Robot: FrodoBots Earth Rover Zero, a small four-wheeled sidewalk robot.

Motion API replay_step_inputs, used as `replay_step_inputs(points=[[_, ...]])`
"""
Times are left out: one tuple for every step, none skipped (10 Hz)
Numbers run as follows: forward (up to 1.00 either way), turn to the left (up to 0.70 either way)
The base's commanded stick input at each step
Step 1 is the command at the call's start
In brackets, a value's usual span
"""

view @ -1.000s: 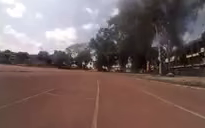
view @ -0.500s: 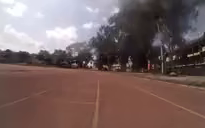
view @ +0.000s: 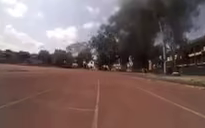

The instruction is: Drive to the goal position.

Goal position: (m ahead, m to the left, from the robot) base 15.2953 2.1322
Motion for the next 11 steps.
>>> replay_step_inputs(points=[[0.7,0.0],[0.7,0.0],[0.7,0.0],[0.7,0.0],[0.7,0.0],[0.7,0.0],[0.7,0.0],[0.7,0.0],[0.7,0.0],[0.7,0.0],[0.7,0.0]])
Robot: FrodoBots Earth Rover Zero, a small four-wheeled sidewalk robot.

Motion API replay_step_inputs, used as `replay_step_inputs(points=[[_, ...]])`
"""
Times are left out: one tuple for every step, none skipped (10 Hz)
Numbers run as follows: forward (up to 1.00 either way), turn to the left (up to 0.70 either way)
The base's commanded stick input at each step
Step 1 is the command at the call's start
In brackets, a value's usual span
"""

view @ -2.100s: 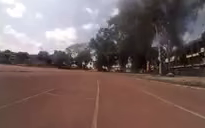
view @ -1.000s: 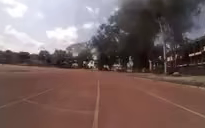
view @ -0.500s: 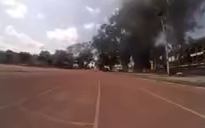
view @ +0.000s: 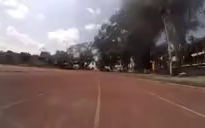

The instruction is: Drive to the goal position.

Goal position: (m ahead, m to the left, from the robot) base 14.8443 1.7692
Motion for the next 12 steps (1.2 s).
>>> replay_step_inputs(points=[[0.7,0.0],[0.7,0.0],[0.7,0.0],[0.7,0.0],[0.7,0.0],[0.7,0.0],[0.7,0.0],[0.7,0.0],[0.7,0.0],[0.7,0.0],[0.7,0.0],[0.7,0.0]])
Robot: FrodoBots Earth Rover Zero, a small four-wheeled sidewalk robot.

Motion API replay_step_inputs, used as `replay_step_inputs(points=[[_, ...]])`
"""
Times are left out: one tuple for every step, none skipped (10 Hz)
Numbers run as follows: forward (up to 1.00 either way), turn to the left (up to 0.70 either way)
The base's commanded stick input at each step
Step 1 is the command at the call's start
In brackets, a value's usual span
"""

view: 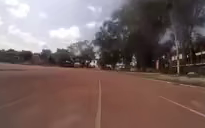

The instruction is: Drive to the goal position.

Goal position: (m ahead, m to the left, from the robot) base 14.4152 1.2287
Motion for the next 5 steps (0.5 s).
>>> replay_step_inputs(points=[[0.7,0.0],[0.7,0.0],[0.7,0.0],[0.7,0.0],[0.7,0.0]])
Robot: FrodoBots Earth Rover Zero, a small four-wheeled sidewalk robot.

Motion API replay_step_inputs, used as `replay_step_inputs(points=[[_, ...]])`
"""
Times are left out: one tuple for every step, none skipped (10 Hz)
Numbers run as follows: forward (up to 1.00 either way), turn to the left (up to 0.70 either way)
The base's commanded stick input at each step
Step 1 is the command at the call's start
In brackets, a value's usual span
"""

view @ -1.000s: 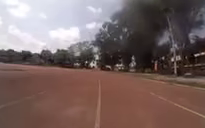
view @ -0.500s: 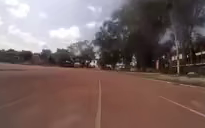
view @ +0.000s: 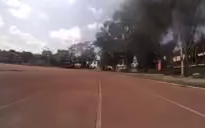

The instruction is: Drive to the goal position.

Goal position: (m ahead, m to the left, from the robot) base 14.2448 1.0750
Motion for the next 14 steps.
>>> replay_step_inputs(points=[[0.7,0.0],[0.7,0.0],[0.7,0.0],[0.7,0.0],[0.7,0.0],[0.7,0.0],[0.7,0.0],[0.7,0.0],[0.7,0.0],[0.7,0.0],[0.7,0.0],[0.7,0.0],[0.7,0.0],[0.7,0.0]])
